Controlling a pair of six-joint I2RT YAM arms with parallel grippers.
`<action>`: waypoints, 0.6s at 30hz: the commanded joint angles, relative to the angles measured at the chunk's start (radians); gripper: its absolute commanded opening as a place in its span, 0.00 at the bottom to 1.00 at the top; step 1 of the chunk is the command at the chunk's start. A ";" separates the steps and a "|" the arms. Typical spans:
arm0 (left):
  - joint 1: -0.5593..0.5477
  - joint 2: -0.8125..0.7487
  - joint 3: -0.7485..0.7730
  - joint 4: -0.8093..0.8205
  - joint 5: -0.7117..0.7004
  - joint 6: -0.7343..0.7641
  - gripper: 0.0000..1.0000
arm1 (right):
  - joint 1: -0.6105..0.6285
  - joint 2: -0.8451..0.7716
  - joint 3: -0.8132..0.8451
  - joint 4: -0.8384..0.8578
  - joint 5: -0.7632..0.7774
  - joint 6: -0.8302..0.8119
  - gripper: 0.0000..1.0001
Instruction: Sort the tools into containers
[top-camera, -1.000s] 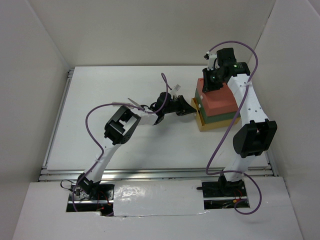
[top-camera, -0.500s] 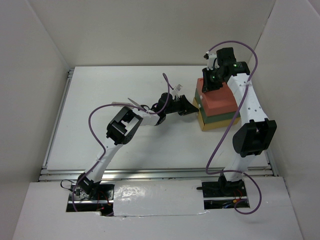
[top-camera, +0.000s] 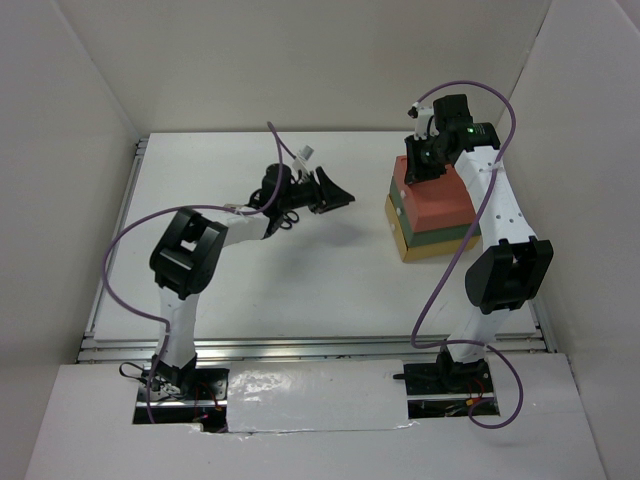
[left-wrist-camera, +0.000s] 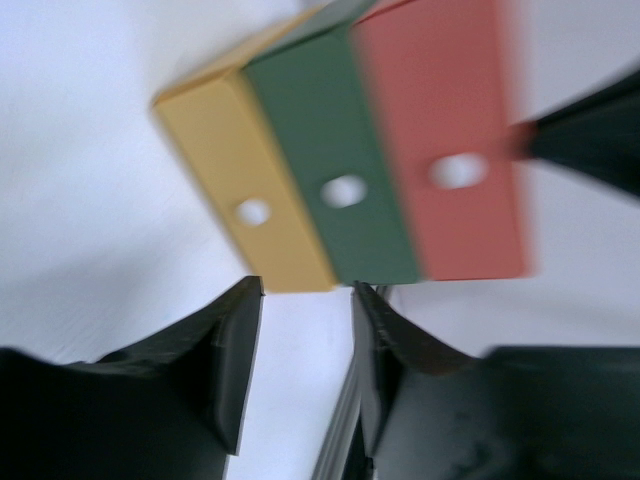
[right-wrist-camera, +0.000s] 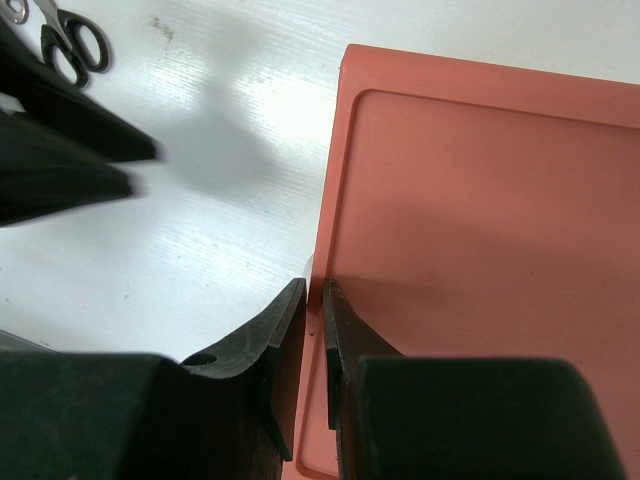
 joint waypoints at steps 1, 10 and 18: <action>0.023 -0.125 -0.009 0.016 0.111 0.021 0.57 | 0.005 0.044 -0.016 -0.076 0.006 -0.005 0.20; -0.040 -0.041 0.081 0.038 0.102 -0.034 0.69 | 0.005 0.038 -0.021 -0.081 0.004 -0.002 0.21; -0.092 0.149 0.257 0.052 0.095 -0.104 0.70 | 0.003 0.038 -0.024 -0.081 -0.014 0.004 0.21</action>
